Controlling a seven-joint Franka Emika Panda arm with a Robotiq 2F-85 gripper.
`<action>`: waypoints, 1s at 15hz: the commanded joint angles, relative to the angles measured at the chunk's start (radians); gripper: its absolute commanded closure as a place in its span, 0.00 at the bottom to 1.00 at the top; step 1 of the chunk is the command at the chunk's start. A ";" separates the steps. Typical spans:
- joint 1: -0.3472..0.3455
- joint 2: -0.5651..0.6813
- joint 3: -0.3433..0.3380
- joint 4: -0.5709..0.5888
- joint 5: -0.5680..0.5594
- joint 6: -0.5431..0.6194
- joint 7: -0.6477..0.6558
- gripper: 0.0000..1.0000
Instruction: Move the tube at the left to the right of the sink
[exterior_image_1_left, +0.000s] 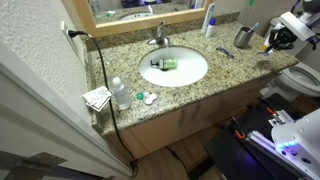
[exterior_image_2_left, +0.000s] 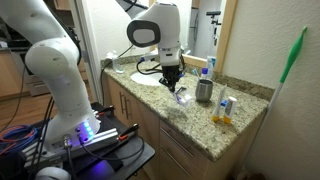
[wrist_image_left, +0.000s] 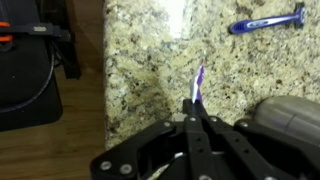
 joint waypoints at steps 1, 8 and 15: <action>0.030 0.119 -0.049 0.038 0.106 0.145 -0.037 1.00; 0.214 0.240 -0.072 0.111 0.498 0.340 -0.236 1.00; 0.251 0.367 -0.059 0.163 0.717 0.341 -0.378 0.93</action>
